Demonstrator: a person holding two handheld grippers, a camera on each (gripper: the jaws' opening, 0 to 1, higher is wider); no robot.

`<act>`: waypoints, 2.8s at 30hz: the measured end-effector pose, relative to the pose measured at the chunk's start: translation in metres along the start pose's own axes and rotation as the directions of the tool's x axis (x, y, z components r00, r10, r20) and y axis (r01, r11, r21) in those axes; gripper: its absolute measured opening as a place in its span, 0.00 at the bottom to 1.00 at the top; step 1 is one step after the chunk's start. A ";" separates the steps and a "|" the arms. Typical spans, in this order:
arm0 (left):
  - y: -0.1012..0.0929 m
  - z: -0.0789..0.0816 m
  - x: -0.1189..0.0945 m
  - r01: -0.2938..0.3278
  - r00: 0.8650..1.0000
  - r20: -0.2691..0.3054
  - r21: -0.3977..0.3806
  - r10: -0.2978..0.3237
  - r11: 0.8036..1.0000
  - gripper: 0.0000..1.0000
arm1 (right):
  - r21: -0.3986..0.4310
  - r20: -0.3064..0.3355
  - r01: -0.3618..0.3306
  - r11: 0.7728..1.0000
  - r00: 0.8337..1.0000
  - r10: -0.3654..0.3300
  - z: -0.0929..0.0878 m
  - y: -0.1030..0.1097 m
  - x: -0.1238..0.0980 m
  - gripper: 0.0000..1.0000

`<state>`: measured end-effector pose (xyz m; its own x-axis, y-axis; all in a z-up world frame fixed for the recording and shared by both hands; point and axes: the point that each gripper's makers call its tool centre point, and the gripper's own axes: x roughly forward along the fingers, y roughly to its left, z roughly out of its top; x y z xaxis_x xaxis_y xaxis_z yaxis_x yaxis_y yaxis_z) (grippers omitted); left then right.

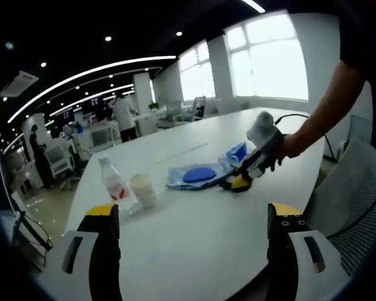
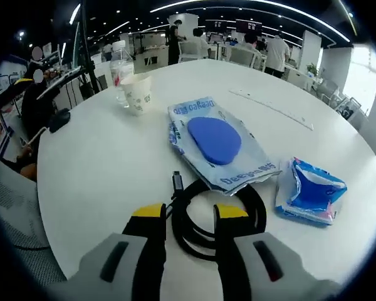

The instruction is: Arrange the tabletop items into an orderly group along one side of the table until the central work area is clear of visible clutter.

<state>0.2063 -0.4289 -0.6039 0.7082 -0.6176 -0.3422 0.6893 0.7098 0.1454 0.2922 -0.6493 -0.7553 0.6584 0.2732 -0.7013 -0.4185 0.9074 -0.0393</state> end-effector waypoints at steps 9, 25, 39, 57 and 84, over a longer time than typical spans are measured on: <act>0.000 0.001 0.000 -0.002 1.000 0.004 -0.015 0.002 1.000 0.95 | 0.027 0.029 0.035 0.999 0.999 -0.035 0.003 0.004 0.010 0.23; 0.002 -0.001 0.000 -0.009 1.000 -0.007 -0.008 0.009 1.000 0.94 | 0.188 -0.026 0.147 0.971 0.989 -0.145 -0.001 0.006 0.021 0.13; 0.003 0.002 -0.001 -0.014 1.000 0.008 -0.008 0.014 1.000 0.93 | 0.223 -0.026 0.117 0.968 0.993 -0.114 -0.004 0.008 0.001 0.08; -0.001 0.004 -0.001 0.007 1.000 0.021 0.002 -0.007 1.000 0.94 | 0.097 0.034 0.103 0.990 0.994 -0.106 -0.004 0.014 -0.046 0.07; -0.001 0.001 0.000 0.009 1.000 0.001 0.007 -0.009 1.000 0.93 | -0.073 -0.043 0.113 0.991 0.992 -0.116 -0.053 -0.006 -0.048 0.09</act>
<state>0.2057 -0.4302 -0.6032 0.7022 -0.6242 -0.3426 0.6966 0.7018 0.1491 0.2299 -0.6846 -0.7594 0.6751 0.1517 -0.7219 -0.3858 0.9068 -0.1702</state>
